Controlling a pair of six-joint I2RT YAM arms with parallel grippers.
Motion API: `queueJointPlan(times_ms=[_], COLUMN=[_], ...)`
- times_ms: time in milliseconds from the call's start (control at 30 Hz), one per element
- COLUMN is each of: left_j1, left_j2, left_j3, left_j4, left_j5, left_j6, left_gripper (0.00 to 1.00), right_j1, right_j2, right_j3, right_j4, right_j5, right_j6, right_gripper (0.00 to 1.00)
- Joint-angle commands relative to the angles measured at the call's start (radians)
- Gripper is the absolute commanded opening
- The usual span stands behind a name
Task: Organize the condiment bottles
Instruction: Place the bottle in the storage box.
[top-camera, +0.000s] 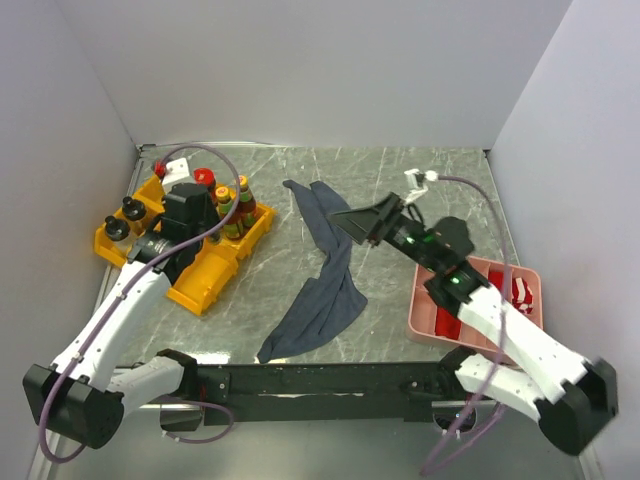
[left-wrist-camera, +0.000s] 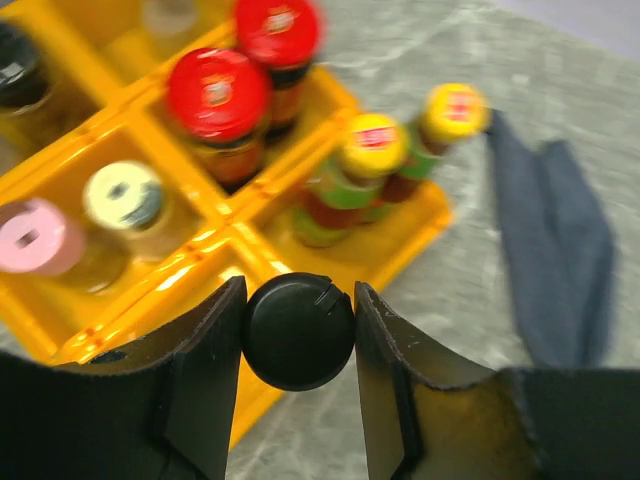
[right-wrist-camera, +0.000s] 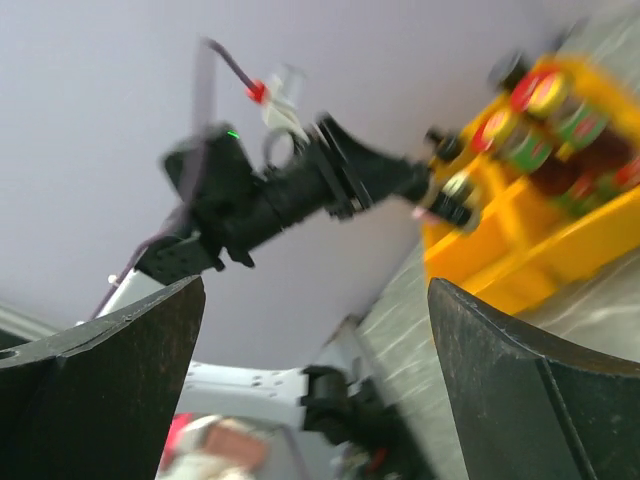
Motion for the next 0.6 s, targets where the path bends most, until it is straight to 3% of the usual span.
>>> queueJointPlan(times_ms=[0, 267, 367, 567], left_j1=[0.023, 0.036, 0.043, 0.054], left_j2=[-0.008, -0.051, -0.014, 0.025], left_j3=[-0.059, -0.266, -0.269, -0.336], left_j4=[0.038, 0.311, 0.297, 0.426], left_j5=[-0.152, -0.152, -0.172, -0.167], left_j6=[-0.063, -0.080, -0.100, -0.105], left_gripper=[0.01, 0.01, 0.01, 0.01], right_j1=[-0.002, -0.005, -0.005, -0.005], right_j2=[-0.150, -0.253, -0.261, -0.302], right_j3=[0.021, 0.018, 0.028, 0.007], right_j4=[-0.295, -0.349, -0.375, -0.375], right_j5=[0.173, 0.227, 0.230, 0.278], right_j6=[-0.278, -0.327, -0.338, -0.341], right_gripper=[1.00, 1.00, 1.00, 1.00])
